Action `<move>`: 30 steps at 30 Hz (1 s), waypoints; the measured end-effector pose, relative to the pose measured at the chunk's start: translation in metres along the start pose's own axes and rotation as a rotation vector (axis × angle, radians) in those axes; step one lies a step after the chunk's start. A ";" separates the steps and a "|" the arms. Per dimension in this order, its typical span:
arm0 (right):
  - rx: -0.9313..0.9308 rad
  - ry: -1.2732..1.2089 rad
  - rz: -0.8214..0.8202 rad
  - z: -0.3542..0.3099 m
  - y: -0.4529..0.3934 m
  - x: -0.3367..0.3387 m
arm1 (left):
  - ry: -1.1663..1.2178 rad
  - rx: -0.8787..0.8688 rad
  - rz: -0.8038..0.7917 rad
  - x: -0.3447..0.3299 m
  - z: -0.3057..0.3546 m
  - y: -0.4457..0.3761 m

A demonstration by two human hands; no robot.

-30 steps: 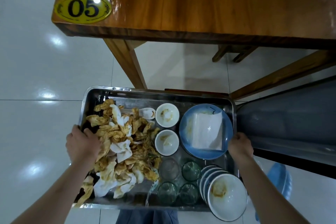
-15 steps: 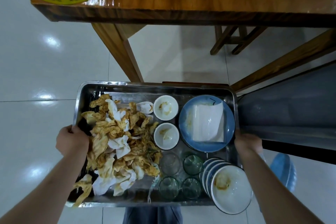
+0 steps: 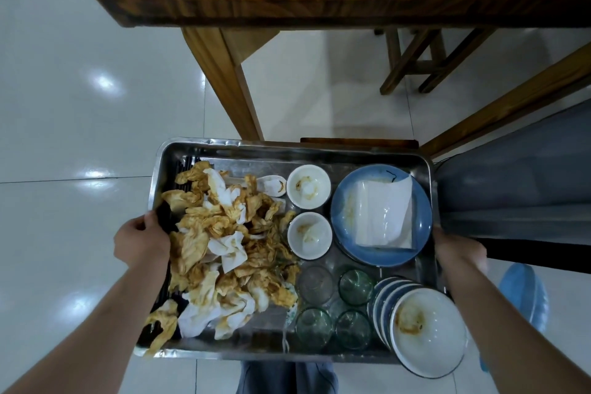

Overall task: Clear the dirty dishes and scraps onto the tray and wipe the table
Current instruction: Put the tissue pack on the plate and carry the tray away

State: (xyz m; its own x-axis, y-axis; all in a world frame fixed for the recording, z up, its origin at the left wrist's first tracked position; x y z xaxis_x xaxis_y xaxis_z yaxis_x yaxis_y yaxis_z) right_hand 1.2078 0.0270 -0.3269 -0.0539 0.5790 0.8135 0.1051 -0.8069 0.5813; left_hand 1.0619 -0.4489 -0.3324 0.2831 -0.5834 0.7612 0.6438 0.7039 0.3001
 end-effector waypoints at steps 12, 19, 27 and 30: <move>-0.016 -0.125 -0.013 0.014 0.013 0.000 | 0.049 -0.015 0.013 0.005 -0.007 0.002; -0.069 -0.177 -0.047 0.020 0.016 -0.002 | 0.054 0.010 -0.001 0.008 -0.013 0.002; -0.098 -0.197 -0.030 0.029 0.016 -0.006 | 0.059 -0.004 0.013 0.011 -0.010 0.000; -0.083 -0.193 -0.022 0.031 0.018 -0.004 | 0.069 0.001 0.020 0.016 -0.008 0.000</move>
State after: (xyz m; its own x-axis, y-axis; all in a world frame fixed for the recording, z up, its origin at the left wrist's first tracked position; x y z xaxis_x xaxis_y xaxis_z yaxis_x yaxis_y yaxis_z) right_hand 1.2412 0.0136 -0.3204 0.1373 0.6017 0.7869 0.0233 -0.7961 0.6047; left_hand 1.0723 -0.4611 -0.3249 0.3444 -0.5956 0.7257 0.6365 0.7164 0.2859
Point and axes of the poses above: each hand's wrist, its own y-axis away from the middle knuckle, its own x-axis out of the back of the hand, z = x × y, the point moved 5 cm from there along -y, towards the middle knuckle, and after that the axes turned 9 degrees about y, right-handed, at the moved point
